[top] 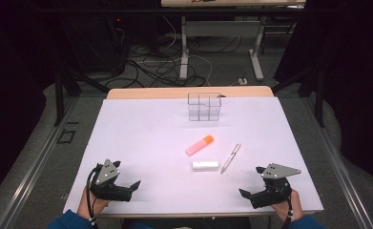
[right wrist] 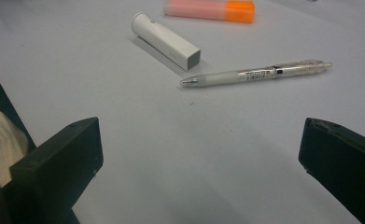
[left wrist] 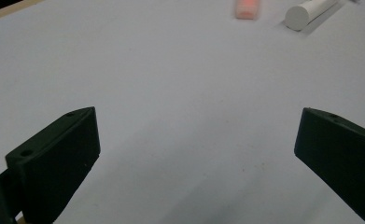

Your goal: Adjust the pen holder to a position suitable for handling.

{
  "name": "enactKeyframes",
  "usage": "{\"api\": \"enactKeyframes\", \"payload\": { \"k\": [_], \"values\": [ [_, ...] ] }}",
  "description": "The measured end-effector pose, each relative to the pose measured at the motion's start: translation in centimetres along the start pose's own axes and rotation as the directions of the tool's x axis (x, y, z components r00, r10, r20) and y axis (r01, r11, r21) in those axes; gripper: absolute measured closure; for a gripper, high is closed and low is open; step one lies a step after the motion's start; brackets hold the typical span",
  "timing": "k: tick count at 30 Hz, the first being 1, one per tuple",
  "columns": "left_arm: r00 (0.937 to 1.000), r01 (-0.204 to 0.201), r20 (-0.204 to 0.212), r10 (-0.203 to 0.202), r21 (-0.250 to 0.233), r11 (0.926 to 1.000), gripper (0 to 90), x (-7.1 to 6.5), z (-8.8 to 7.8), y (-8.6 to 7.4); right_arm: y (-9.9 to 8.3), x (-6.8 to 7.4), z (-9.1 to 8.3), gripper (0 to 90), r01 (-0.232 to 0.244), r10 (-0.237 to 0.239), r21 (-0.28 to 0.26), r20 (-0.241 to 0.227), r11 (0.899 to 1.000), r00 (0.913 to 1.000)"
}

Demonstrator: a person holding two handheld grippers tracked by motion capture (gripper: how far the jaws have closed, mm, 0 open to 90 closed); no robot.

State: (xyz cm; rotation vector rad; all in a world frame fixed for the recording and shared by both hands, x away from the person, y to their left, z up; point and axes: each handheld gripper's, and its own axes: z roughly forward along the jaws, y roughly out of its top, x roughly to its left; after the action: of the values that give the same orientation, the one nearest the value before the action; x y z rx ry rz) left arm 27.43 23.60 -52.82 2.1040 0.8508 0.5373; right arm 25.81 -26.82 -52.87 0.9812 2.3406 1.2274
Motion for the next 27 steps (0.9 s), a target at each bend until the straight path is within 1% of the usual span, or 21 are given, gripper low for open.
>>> {"api": "enactKeyframes", "payload": {
  "k": [5, 6, 10, 11, 13, 14, 15, 17, 22, 23, 25, 27],
  "values": [
    [1.0, -0.004, -0.003, 0.004, 0.001, 1.0, 0.2, -0.02, -0.06, 0.0, 0.0, 0.03, 0.04, 0.0, -0.004, 0.004, 0.0, 0.005, 1.0, 1.0],
    [1.0, -0.003, -0.006, 0.003, -0.001, 1.0, 0.2, -0.03, -0.07, 0.02, 0.02, 0.0, -0.02, 0.0, -0.003, 0.003, 0.01, 0.0, 1.0, 1.0],
    [0.9999, -0.004, -0.011, 0.004, 0.006, 1.0, 0.2, -0.03, -0.03, 0.06, 0.0, -0.14, 0.05, 0.0, -0.002, 0.002, 0.005, 0.002, 1.0, 1.0],
    [1.0, 0.003, -0.004, -0.003, 0.007, 1.0, 0.3, -0.11, 0.0, 0.04, 0.02, -0.16, 0.01, 0.0, -0.004, 0.004, 0.017, -0.001, 1.0, 1.0],
    [1.0, 0.001, -0.004, -0.001, 0.002, 1.0, 0.2, -0.12, 0.0, 0.01, 0.04, -0.16, 0.03, 0.0, -0.002, 0.002, 0.02, 0.0, 1.0, 1.0],
    [1.0, 0.002, -0.005, -0.002, 0.003, 1.0, 0.2, -0.12, -0.01, -0.02, 0.06, -0.12, 0.04, 0.0, -0.009, 0.009, 0.021, 0.0, 1.0, 1.0],
    [1.0, 0.0, -0.006, 0.0, 0.008, 1.0, 0.3, -0.09, -0.03, -0.05, 0.05, -0.13, 0.16, 0.0, -0.011, 0.011, 0.008, 0.005, 1.0, 0.9999],
    [1.0, -0.003, -0.006, 0.003, 0.009, 1.0, 0.2, -0.08, -0.08, -0.07, 0.1, -0.2, 0.28, 0.0, -0.006, 0.006, 0.002, 0.008, 1.0, 0.9999],
    [0.9999, -0.01, -0.006, 0.01, 0.018, 0.9998, 0.2, -0.16, -0.03, -0.05, 0.19, -0.47, 0.51, 0.0, -0.013, 0.013, 0.016, 0.008, 1.0, 0.9999],
    [0.9999, -0.009, -0.006, 0.01, 0.018, 0.9998, 0.3, -0.17, -0.03, -0.05, 0.23, -0.61, 0.55, 0.0, -0.006, 0.006, 0.02, 0.012, 1.0, 0.9999],
    [0.9999, -0.009, -0.005, 0.009, 0.018, 0.9998, 0.3, -0.15, -0.04, -0.05, 0.21, -0.64, 0.68, 0.0, -0.025, 0.025, 0.011, 0.01, 1.0, 0.9996],
    [1.0, -0.007, -0.006, 0.007, 0.014, 0.9999, 0.3, -0.18, -0.01, -0.07, 0.27, -0.85, 0.77, 0.0, -0.026, 0.026, 0.012, 0.011, 1.0, 0.9996]
  ]
}}
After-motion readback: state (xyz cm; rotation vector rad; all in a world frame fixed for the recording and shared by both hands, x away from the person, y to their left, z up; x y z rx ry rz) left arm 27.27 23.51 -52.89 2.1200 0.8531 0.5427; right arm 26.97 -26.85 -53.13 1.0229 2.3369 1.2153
